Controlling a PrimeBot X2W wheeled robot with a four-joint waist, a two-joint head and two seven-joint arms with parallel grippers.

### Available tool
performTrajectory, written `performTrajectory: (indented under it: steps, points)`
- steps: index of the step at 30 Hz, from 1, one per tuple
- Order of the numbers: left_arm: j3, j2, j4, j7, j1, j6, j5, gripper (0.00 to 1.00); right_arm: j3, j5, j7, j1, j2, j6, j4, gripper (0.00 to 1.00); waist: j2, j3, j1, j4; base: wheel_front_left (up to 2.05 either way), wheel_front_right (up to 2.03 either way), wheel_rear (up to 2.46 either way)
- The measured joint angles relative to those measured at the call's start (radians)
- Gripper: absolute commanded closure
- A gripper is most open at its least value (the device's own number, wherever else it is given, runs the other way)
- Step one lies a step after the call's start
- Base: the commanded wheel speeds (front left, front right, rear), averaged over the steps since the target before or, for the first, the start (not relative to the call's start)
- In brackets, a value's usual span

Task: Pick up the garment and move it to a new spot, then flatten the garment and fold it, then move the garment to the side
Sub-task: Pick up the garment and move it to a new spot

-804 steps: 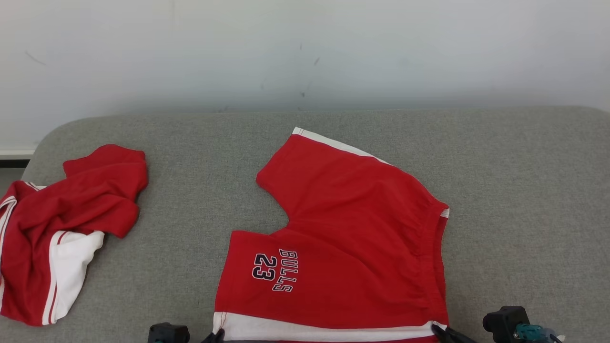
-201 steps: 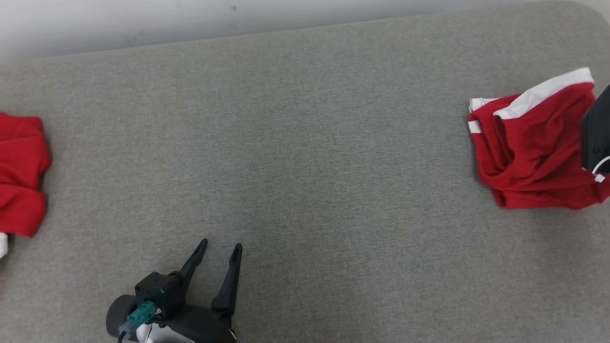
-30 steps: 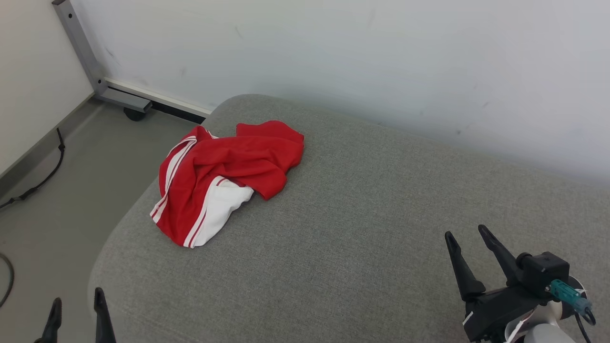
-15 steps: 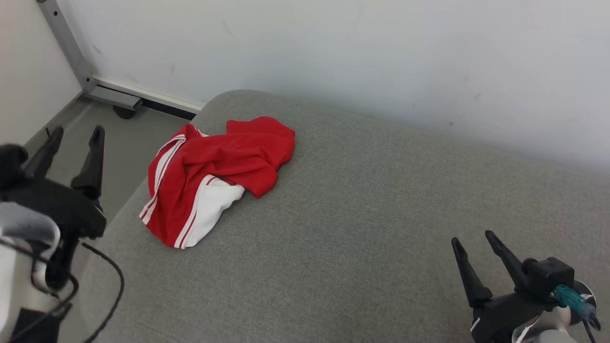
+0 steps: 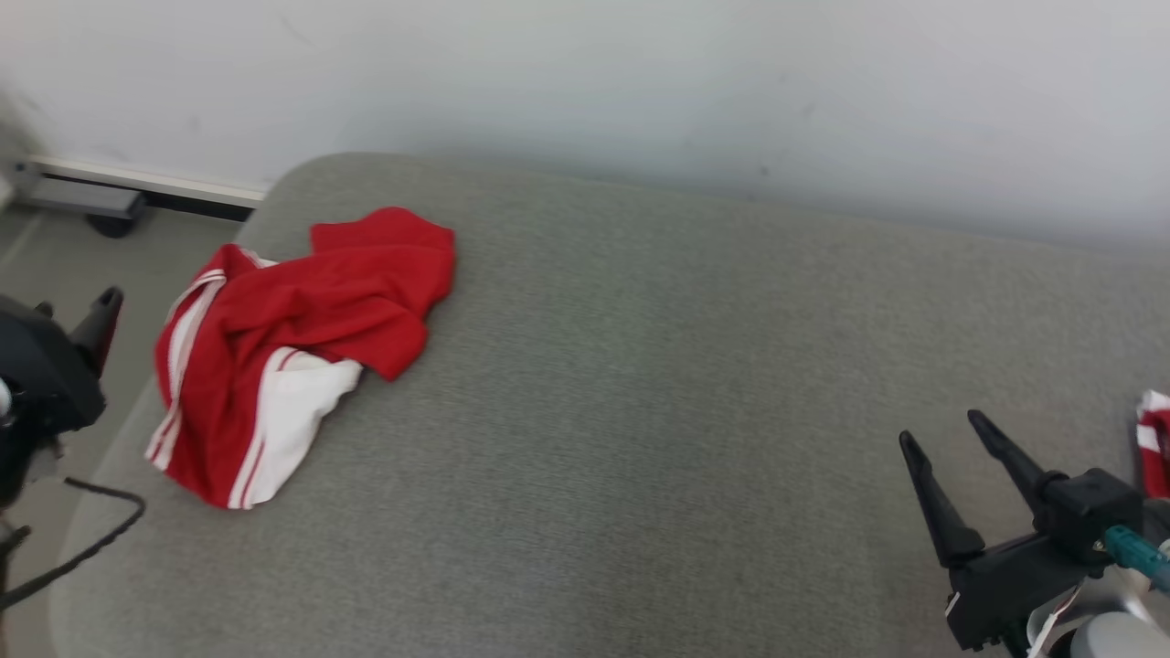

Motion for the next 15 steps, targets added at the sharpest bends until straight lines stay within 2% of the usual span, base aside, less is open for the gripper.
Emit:
performTrajectory:
  steps: [5, 7, 15]
  points:
    - [-0.037, 0.048, 0.046, 0.071, -0.013, 0.0, -0.038, 0.0, -0.022, -0.016, 0.026, -0.012, -0.04, -0.009, -0.062, 0.0, 0.0, 0.045, 0.0, -0.062, 0.0, 0.0, 0.0]
    - [-0.043, 0.052, 0.056, 0.09, -0.035, 0.0, -0.071, 0.0, -0.035, -0.023, 0.035, -0.016, -0.057, -0.01, -0.087, 0.0, 0.0, 0.068, 0.0, -0.082, 0.0, 0.0, 0.0]
    - [-0.118, 0.057, 0.116, 0.188, -0.07, 0.0, -0.082, 0.0, -0.078, -0.026, 0.071, -0.017, -0.1, -0.026, -0.165, 0.0, 0.0, 0.159, 0.0001, -0.135, 0.0, 0.0, 0.0]
